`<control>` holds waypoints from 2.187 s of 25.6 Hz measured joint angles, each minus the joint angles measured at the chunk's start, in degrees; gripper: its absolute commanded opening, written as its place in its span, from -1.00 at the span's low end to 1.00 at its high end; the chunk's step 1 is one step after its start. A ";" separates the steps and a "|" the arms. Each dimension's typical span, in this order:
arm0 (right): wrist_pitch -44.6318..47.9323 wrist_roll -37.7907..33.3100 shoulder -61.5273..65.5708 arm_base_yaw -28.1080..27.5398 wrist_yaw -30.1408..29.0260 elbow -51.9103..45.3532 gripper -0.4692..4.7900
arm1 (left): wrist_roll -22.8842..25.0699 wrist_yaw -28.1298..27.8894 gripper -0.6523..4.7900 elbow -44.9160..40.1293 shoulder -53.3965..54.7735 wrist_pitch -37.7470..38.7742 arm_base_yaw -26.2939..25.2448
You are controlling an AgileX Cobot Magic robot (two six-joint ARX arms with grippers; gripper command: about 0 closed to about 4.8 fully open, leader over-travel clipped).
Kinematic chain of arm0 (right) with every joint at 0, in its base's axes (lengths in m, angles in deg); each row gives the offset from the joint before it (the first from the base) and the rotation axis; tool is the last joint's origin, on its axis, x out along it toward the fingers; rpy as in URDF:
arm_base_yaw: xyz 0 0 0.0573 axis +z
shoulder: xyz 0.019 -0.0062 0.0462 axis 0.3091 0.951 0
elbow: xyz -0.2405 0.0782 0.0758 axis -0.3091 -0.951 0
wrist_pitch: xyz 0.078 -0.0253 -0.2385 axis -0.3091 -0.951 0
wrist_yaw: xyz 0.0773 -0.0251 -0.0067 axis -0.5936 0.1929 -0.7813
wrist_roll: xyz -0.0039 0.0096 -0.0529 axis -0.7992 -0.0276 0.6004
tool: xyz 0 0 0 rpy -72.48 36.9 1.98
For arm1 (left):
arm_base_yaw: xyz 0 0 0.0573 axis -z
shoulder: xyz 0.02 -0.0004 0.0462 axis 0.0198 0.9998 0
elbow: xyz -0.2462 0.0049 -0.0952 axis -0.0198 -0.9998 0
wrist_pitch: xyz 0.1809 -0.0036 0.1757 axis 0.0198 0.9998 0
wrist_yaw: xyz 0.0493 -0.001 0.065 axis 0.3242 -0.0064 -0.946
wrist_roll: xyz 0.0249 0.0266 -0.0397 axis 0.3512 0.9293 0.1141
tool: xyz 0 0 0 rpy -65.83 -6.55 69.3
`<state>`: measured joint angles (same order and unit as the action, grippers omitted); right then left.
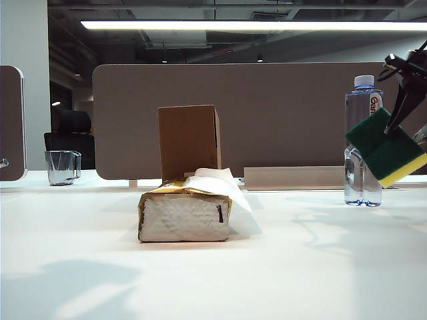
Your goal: Move the sponge from left to right to wipe the table, avoiding obstacles on the table, and finally reaching the bottle of mineral water.
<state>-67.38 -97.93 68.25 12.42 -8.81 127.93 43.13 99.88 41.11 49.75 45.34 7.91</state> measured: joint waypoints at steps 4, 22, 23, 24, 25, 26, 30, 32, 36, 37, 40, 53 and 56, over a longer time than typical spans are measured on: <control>1.33 -0.35 -0.48 0.85 -0.66 0.37 0.03 | -0.02 0.02 0.49 0.00 0.00 0.00 0.00; 0.70 -0.79 -3.56 0.74 -3.65 0.35 0.04 | 0.00 0.13 0.49 0.00 0.00 0.00 0.00; 0.70 -0.79 -4.09 0.74 -3.65 0.35 0.04 | -0.02 0.13 0.49 0.00 0.00 0.00 0.00; 0.66 -0.79 -5.84 0.70 -3.65 0.35 0.04 | -0.02 0.13 0.49 0.00 0.00 0.00 -0.02; 0.15 -0.79 -7.15 0.70 -3.69 0.68 0.04 | -0.02 0.13 0.49 0.00 0.00 0.00 -0.02; -0.39 -0.76 -7.80 0.70 -3.82 1.05 0.04 | 0.00 0.13 0.49 0.00 0.00 0.00 0.00; -1.86 -1.27 -11.67 0.70 -4.94 1.31 0.04 | -0.02 0.13 0.49 0.00 0.00 0.00 0.00; -1.86 -1.62 -13.14 0.70 -5.01 1.46 0.04 | -0.02 0.13 0.49 0.00 0.02 0.00 -0.02; -1.84 -1.99 -15.74 0.70 -5.03 1.66 0.04 | 0.00 0.11 0.49 0.00 0.02 0.00 -0.02; -1.84 -2.03 -16.35 0.70 -5.03 1.68 0.04 | 0.00 0.11 0.49 0.00 0.02 0.00 -0.02; -1.84 -2.21 -17.46 0.70 -5.16 1.68 0.04 | 0.00 0.11 0.49 0.00 0.02 0.00 0.00; -3.37 -2.25 -13.29 0.66 -3.63 0.66 0.03 | 0.00 0.11 0.49 0.00 0.02 0.00 0.00; -5.79 -1.99 -8.31 0.66 -5.51 0.26 0.03 | 0.00 0.13 0.49 0.00 0.02 0.00 -0.02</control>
<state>-73.17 -99.92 59.95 13.07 -14.31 128.19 43.13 100.01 41.11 49.78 45.34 7.88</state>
